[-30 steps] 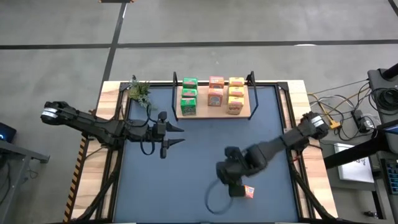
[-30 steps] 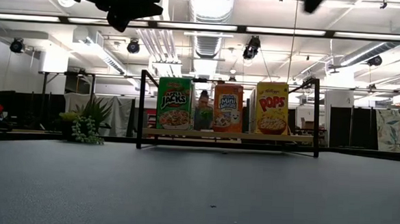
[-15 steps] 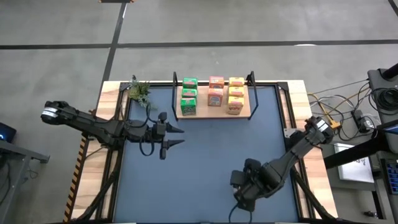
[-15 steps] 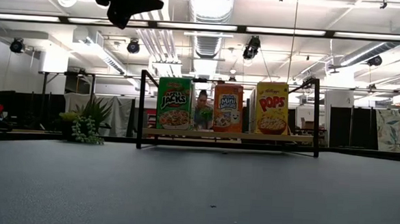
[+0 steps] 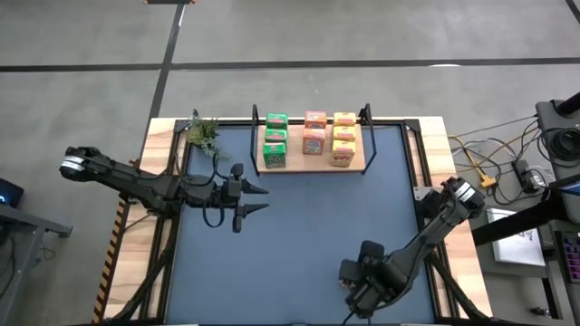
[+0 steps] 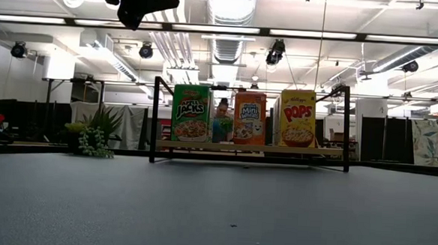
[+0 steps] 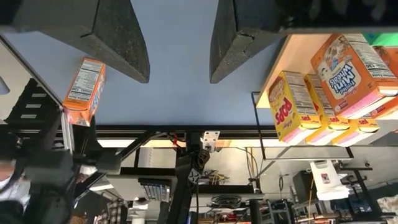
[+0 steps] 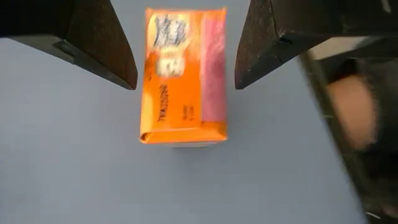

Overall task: Stack cereal on shelf
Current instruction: Stack the orange cereal box on the shelf

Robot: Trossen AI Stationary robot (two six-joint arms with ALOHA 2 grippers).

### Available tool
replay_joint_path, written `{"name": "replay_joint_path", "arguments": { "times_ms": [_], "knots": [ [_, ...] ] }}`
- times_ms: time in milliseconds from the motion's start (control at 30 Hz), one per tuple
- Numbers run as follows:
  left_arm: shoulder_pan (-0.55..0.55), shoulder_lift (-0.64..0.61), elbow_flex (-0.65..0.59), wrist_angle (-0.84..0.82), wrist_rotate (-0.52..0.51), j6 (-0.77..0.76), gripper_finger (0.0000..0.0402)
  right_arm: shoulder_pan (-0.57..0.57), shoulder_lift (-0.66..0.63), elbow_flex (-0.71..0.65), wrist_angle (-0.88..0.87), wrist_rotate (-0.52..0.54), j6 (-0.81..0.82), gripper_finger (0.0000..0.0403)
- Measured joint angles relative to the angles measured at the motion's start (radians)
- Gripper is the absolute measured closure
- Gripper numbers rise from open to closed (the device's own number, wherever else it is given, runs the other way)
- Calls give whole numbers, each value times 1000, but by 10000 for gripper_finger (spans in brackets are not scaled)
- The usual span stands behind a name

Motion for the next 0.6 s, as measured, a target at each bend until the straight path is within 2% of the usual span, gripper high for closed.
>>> {"name": "replay_joint_path", "arguments": {
  "times_ms": [167,433,600],
  "knots": [
    [0,0,0,4,0,1,251,-1,48,-3,-8,1,-49,156],
    [0,-2,0,8,0,2,251,-7,38,-3,-6,-1,-53,227],
    [0,-11,0,7,0,17,251,-19,24,-3,5,-6,-58,254]
  ]
}}
